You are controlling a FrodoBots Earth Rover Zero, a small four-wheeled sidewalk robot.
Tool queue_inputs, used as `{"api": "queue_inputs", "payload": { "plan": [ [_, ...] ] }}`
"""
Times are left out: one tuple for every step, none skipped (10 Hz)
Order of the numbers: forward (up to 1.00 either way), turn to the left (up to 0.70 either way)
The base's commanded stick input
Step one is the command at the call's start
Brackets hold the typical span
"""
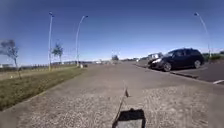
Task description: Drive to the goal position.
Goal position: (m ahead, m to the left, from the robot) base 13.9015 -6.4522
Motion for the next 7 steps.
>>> {"api": "queue_inputs", "payload": {
  "plan": [
    [0.70, 0.00],
    [0.70, 0.00],
    [0.70, 0.00],
    [0.70, 0.00],
    [0.70, 0.00],
    [0.70, 0.00],
    [0.70, 0.00]
  ]
}}
